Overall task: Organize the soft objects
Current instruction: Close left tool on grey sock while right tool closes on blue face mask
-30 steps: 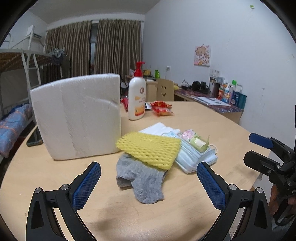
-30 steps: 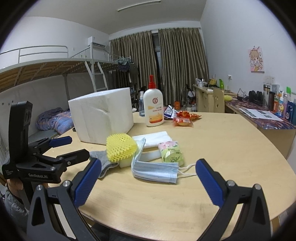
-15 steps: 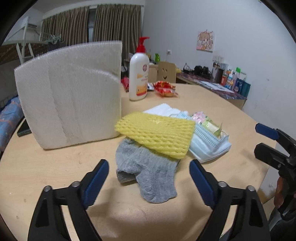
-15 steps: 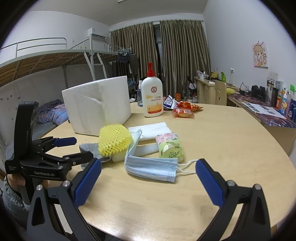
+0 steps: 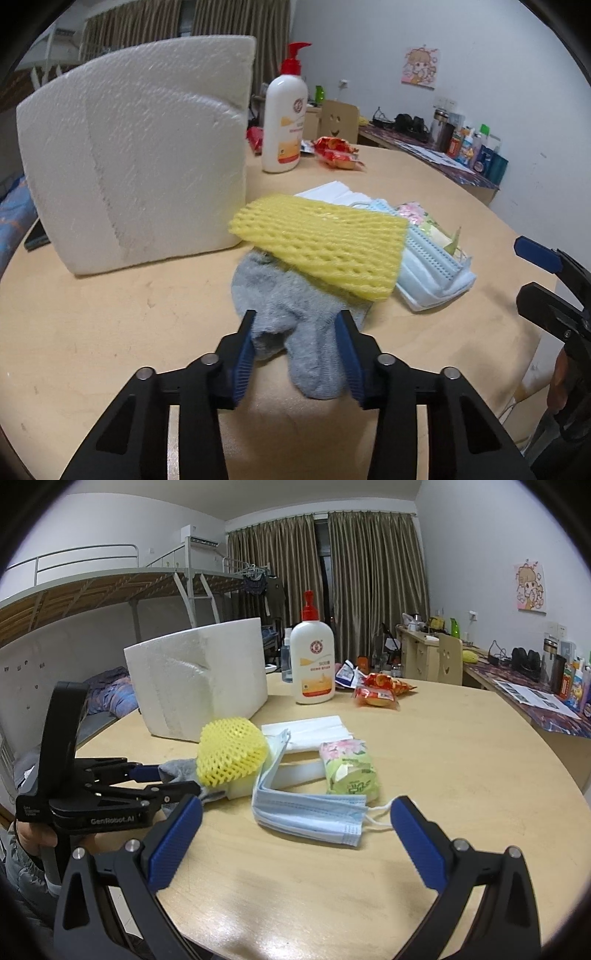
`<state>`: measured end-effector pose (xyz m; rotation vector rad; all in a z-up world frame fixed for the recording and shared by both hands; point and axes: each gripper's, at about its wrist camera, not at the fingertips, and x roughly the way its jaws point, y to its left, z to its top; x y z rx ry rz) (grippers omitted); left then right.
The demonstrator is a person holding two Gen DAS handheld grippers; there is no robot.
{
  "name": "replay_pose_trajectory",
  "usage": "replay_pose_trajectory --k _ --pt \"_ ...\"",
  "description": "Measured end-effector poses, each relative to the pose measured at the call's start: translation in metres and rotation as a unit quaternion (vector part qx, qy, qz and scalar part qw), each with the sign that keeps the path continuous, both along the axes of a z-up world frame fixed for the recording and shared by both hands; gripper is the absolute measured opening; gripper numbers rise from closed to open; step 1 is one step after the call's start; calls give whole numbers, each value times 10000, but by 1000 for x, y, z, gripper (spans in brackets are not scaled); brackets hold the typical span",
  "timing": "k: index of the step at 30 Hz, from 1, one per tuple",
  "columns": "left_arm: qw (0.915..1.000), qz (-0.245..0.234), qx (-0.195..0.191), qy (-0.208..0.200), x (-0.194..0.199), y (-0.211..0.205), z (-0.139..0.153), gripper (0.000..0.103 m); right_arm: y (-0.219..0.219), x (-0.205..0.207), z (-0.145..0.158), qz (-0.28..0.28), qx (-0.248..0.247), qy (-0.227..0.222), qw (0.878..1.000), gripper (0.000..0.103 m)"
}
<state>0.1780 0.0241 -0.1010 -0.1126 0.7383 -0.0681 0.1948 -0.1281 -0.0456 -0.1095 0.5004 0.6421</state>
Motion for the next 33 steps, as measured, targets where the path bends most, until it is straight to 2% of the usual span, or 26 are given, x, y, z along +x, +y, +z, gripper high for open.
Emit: replay_pose_trajectory --k 2,5,19,25,26,28,29,31,33 --pt "10000 11 -64 -6 -2 3 0 23 0 1 1 7 -21 11 10000 103" --pt "9998 -2 -196 -16 -4 8 -1 14 1 1 2 22 -49 5 10000 103" --pt "9998 -80 -86 -183 -13 17 5 13 25 7 1 216 -229 44 9995 103" --pt "9996 -80 -171 -215 -14 23 4 13 48 11 -7 387 -624 108 9972 103" --pt "9996 -73 -186 -211 -14 23 4 13 51 12 -8 406 -687 115 9967 100" --pt "9995 -97 -232 -204 -16 25 4 13 54 15 -9 439 -764 190 9959 86" --pt "9994 -111 -248 -216 -16 25 4 13 56 17 -11 446 -844 235 9952 84" --pt "9993 -140 -267 -217 -17 25 4 13 58 20 -12 418 -1013 231 9937 72" --pt "9992 -179 -254 -232 -18 25 5 13 59 24 -14 380 -1237 254 9913 65"
